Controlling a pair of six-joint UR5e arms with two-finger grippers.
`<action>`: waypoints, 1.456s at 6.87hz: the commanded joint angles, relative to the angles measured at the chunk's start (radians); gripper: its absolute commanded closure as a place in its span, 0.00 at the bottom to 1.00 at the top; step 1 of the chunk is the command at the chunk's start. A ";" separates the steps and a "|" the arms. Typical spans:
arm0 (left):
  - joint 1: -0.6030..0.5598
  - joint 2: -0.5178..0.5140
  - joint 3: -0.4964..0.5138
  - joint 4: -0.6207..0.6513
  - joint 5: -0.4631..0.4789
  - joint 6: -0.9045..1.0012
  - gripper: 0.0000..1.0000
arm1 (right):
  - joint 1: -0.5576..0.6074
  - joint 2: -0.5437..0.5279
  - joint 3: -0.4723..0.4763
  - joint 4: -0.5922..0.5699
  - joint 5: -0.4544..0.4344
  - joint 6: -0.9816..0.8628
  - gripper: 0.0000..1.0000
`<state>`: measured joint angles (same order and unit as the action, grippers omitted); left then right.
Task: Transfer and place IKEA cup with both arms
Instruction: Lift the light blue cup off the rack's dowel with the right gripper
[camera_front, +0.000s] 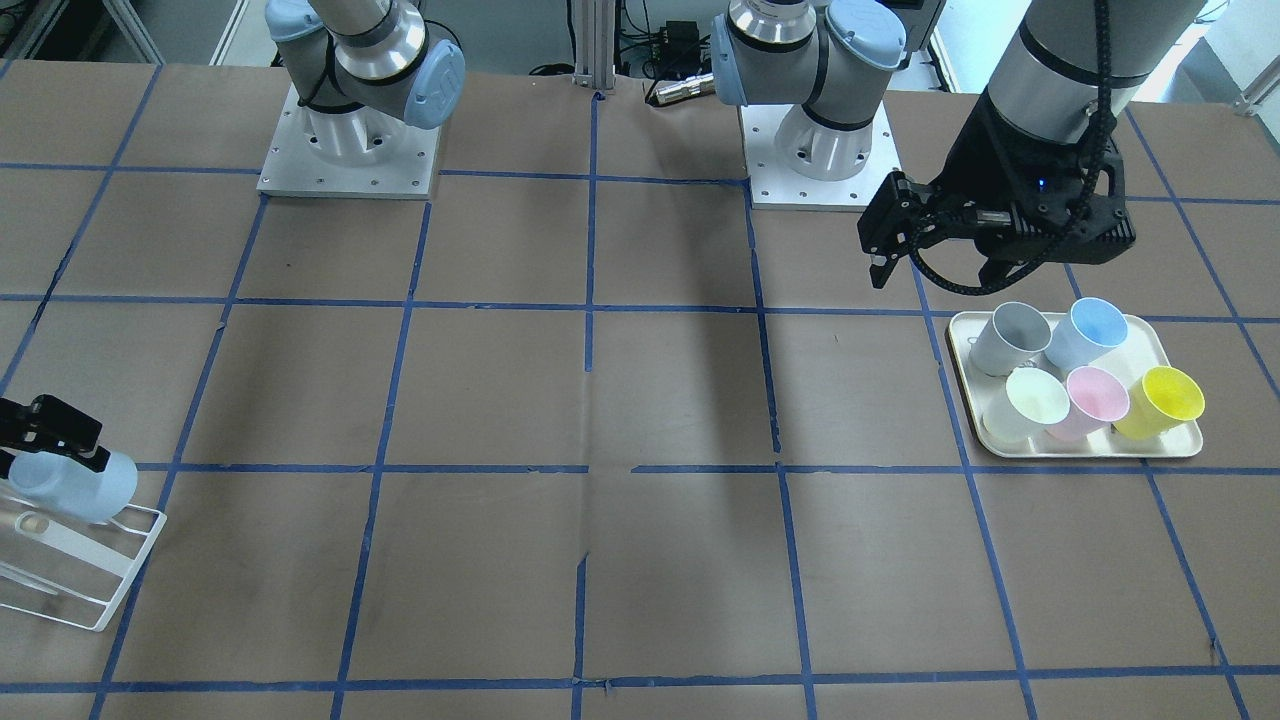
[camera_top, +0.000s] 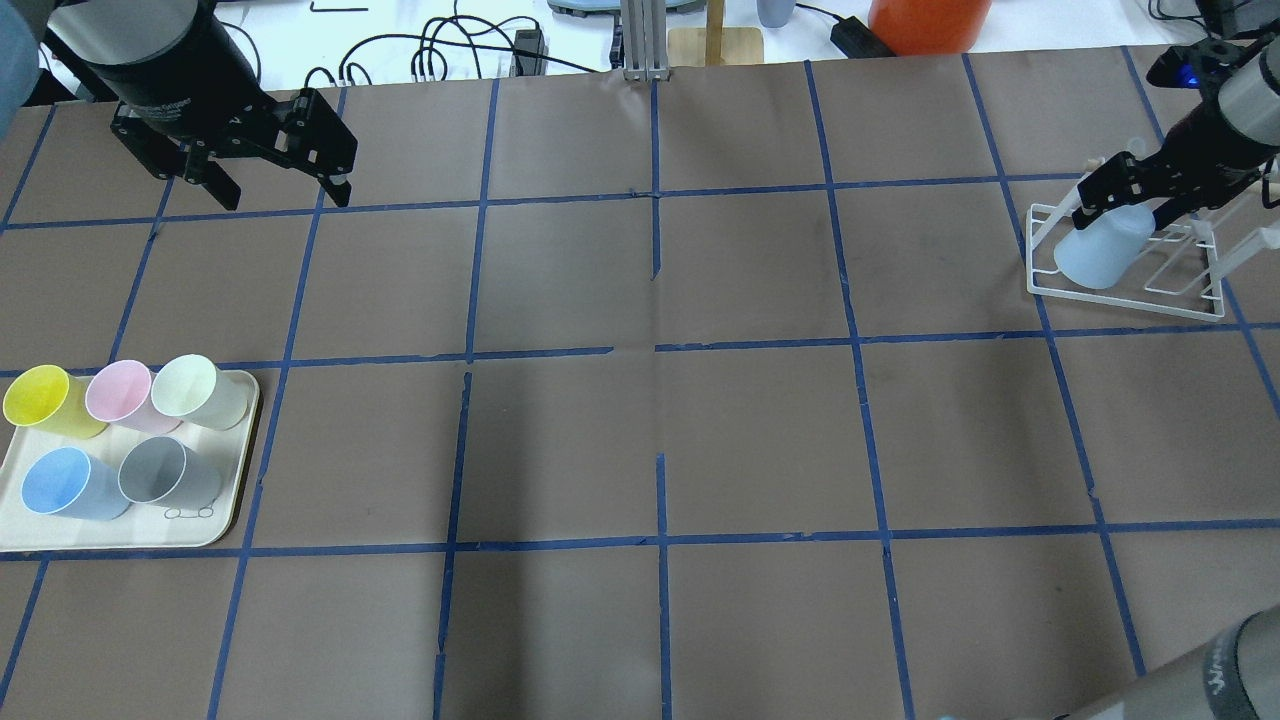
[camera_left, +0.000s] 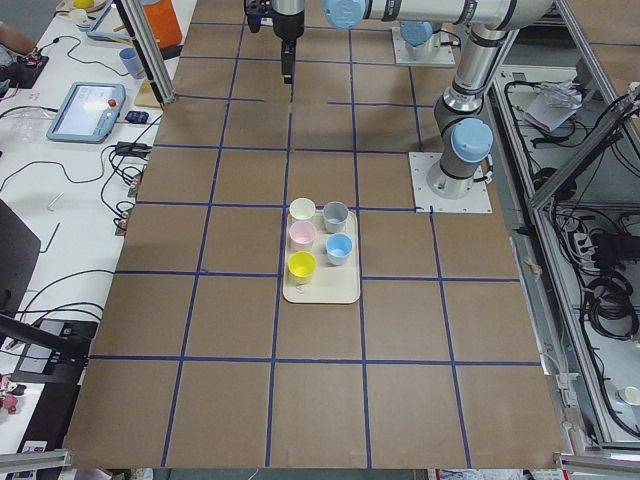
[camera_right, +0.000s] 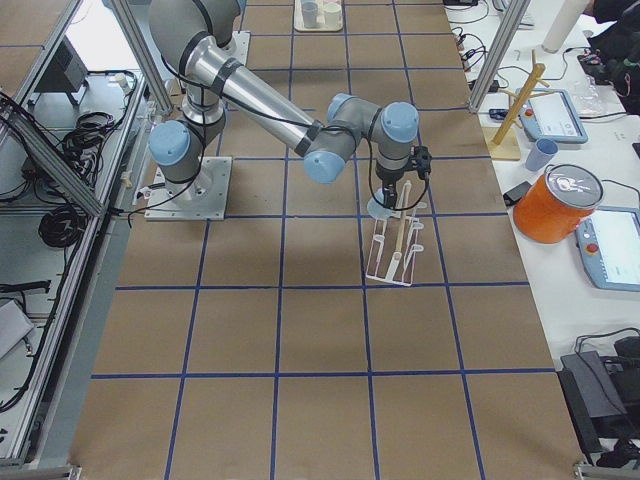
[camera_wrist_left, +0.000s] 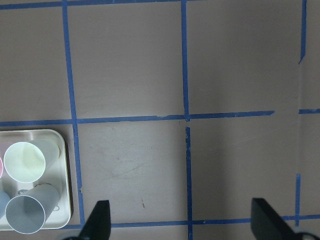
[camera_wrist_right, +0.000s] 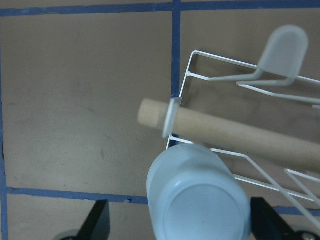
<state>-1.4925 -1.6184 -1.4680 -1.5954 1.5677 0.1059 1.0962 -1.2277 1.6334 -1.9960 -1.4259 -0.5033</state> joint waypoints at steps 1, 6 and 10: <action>0.000 0.000 0.000 0.000 0.000 0.000 0.00 | 0.011 0.019 -0.003 -0.036 -0.011 -0.004 0.00; 0.000 0.000 0.000 0.000 0.000 0.000 0.00 | 0.010 0.022 0.006 -0.041 -0.018 -0.003 0.05; 0.000 0.000 0.000 0.000 0.002 0.000 0.00 | 0.010 0.020 -0.001 -0.001 -0.065 0.006 0.57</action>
<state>-1.4926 -1.6184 -1.4680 -1.5954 1.5692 0.1059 1.1065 -1.2059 1.6354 -2.0095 -1.4845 -0.4982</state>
